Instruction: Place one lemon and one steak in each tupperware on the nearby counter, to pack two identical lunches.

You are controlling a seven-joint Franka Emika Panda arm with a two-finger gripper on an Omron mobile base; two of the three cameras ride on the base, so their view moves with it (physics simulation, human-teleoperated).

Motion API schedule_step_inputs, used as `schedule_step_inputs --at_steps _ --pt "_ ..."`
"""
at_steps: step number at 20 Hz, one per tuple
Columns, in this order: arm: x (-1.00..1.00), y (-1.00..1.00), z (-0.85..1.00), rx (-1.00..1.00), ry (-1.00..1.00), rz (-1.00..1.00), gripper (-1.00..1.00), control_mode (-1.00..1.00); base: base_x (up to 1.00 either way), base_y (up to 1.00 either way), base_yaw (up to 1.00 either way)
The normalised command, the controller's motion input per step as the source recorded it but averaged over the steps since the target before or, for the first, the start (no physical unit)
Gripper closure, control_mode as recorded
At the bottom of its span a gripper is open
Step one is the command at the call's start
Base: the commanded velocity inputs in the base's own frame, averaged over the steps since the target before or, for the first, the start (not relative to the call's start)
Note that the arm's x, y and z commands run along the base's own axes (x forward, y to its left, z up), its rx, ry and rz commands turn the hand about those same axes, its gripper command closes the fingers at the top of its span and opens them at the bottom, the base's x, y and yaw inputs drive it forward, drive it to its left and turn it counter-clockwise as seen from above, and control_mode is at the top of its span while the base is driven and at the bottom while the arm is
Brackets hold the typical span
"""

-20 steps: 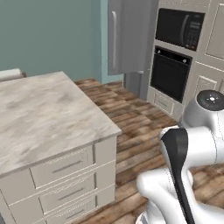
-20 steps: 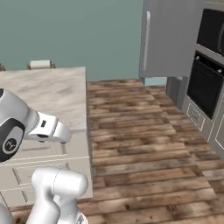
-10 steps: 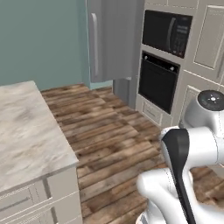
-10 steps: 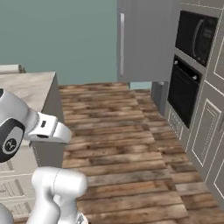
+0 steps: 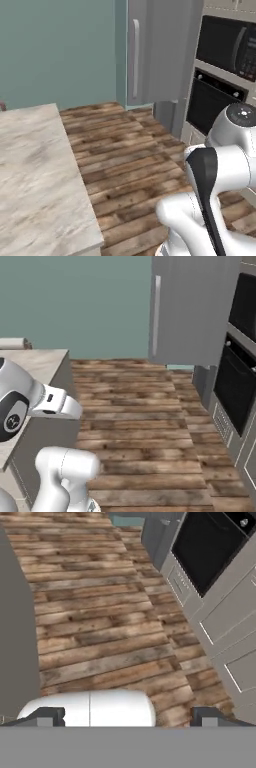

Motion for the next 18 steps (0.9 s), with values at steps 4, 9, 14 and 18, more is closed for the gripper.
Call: schedule_step_inputs --at_steps 4,9,14,18 --pt "0.00 0.00 0.00 0.00 0.00 0.00 -1.00 1.00 1.00 0.00 0.30" --pt "0.00 0.00 0.00 0.00 0.00 0.00 -1.00 1.00 1.00 0.00 0.16" --pt "0.00 0.00 0.00 0.00 0.00 0.00 -1.00 1.00 1.00 -0.04 0.07" --pt "0.00 0.00 0.00 0.00 0.00 0.00 -1.00 1.00 1.00 -0.01 0.04"
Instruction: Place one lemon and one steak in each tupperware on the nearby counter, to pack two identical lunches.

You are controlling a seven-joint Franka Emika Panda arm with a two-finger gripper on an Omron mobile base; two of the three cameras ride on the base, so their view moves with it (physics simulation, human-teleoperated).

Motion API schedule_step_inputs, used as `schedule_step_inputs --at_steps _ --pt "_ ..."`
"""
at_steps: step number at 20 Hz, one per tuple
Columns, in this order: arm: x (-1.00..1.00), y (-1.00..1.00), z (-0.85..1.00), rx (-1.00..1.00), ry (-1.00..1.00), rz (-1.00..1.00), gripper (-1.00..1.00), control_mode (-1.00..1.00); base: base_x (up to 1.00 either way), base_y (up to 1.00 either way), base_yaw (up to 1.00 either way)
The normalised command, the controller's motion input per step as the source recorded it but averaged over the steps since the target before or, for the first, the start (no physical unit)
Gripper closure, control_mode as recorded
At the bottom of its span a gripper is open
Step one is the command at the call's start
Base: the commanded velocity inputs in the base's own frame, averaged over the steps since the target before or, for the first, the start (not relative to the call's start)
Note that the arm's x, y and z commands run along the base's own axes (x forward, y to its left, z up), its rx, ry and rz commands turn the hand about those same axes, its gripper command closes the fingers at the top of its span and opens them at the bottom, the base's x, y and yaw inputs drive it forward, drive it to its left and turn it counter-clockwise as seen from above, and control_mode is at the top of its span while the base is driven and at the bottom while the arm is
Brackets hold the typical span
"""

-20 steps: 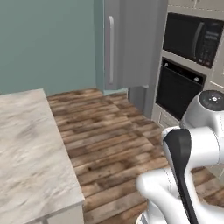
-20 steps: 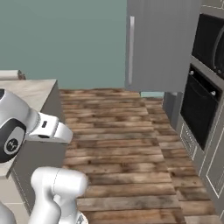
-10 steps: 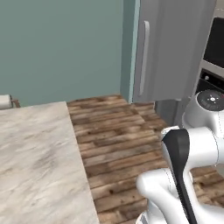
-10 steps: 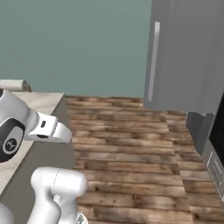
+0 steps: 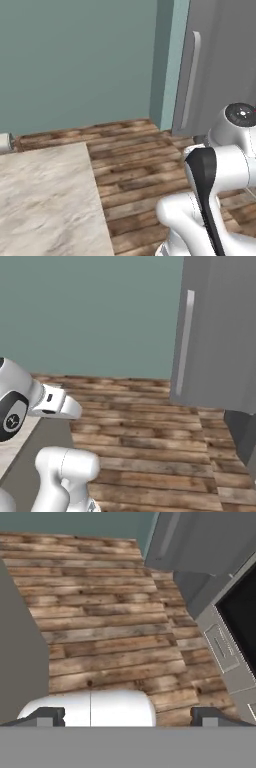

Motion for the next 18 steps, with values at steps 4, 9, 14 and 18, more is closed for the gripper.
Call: schedule_step_inputs --at_steps 4,9,14,18 --pt "0.00 0.00 0.00 0.00 0.00 0.00 -1.00 1.00 1.00 -0.07 0.02" --pt "0.00 0.00 0.00 0.00 0.00 0.00 -1.00 1.00 1.00 -0.26 0.01" --pt "0.00 0.00 0.00 0.00 0.00 0.00 -1.00 1.00 1.00 -0.31 0.00" --pt "0.00 0.00 0.00 0.00 0.00 0.00 -1.00 1.00 1.00 -0.41 0.00"
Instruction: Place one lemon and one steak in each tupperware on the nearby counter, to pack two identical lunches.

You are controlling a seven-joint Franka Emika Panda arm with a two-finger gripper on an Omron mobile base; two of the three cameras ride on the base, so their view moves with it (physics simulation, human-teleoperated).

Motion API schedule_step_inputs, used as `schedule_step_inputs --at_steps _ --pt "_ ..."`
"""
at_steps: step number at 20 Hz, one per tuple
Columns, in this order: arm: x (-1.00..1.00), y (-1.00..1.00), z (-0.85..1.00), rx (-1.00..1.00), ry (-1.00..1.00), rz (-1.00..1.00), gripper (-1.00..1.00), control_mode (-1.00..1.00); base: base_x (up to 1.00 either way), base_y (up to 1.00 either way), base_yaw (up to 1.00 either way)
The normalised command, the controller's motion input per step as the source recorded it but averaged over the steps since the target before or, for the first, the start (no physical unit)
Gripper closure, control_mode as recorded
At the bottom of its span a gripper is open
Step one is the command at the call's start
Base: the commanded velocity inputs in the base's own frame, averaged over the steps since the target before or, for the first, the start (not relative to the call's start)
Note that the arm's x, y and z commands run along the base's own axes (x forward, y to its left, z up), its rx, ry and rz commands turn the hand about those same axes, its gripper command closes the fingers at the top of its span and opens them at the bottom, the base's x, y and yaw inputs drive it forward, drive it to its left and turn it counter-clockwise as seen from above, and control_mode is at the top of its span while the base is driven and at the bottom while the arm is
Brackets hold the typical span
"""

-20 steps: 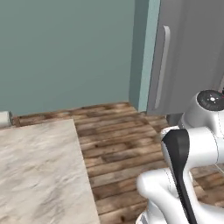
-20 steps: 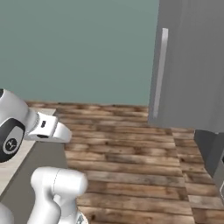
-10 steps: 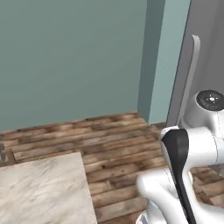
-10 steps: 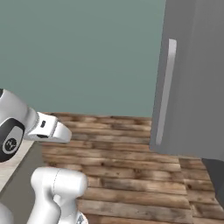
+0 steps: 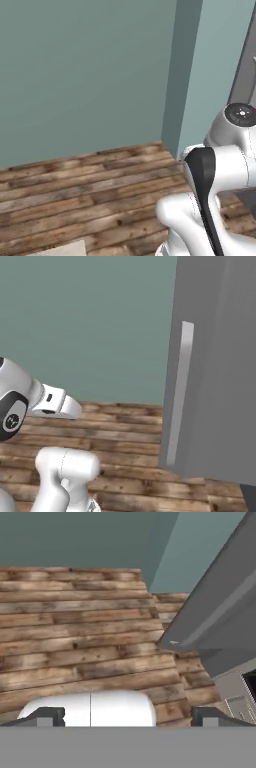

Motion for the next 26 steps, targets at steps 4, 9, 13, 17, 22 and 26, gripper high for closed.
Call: schedule_step_inputs --at_steps 4,9,13,17,22,26 --pt "0.00 0.00 0.00 0.00 0.00 0.00 -1.00 1.00 1.00 -0.41 0.00" --pt "0.00 0.00 0.00 0.00 0.00 0.00 -1.00 1.00 1.00 -0.45 -0.03" --pt "0.00 0.00 0.00 0.00 0.00 0.00 -1.00 1.00 0.99 -0.30 -0.18" --pt "0.00 0.00 0.00 0.00 0.00 0.00 -1.00 1.00 0.87 -0.08 -0.27" --pt "0.00 0.00 0.00 0.00 0.00 0.00 -1.00 1.00 0.31 -0.02 -0.41" --pt "0.00 0.00 0.00 0.00 0.00 0.00 -1.00 1.00 -0.06 -0.12 -0.54"
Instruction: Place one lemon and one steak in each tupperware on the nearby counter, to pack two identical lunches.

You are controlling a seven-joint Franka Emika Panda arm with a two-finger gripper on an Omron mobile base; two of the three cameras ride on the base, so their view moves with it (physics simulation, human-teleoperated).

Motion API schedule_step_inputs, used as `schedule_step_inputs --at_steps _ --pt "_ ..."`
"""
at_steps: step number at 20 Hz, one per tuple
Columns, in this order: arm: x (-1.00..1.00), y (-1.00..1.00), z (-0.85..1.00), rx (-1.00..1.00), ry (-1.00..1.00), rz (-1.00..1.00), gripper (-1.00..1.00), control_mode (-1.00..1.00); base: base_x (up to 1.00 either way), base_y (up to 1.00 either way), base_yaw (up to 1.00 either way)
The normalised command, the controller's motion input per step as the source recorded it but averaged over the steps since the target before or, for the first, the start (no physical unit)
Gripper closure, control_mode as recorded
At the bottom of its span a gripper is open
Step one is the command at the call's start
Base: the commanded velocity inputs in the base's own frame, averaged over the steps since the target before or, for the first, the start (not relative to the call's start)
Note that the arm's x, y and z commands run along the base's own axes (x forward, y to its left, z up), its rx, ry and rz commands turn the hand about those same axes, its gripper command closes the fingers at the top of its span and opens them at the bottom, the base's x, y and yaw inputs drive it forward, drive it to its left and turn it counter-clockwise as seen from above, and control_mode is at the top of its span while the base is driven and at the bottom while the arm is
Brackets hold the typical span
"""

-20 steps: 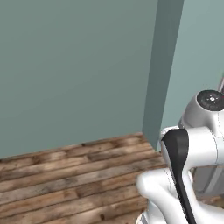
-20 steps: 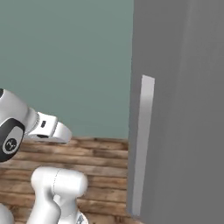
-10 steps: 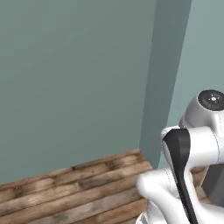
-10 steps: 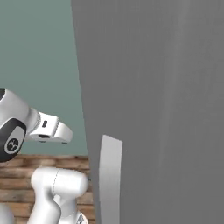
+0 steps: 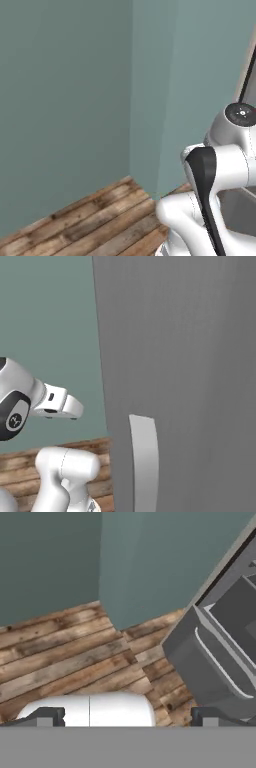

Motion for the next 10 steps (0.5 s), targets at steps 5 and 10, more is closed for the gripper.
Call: schedule_step_inputs --at_steps 5,10 --pt "0.00 0.00 0.00 0.00 0.00 0.00 -1.00 1.00 0.01 0.06 -0.58" --pt "0.00 0.00 0.00 0.00 0.00 0.00 -1.00 1.00 0.01 0.30 -0.57"
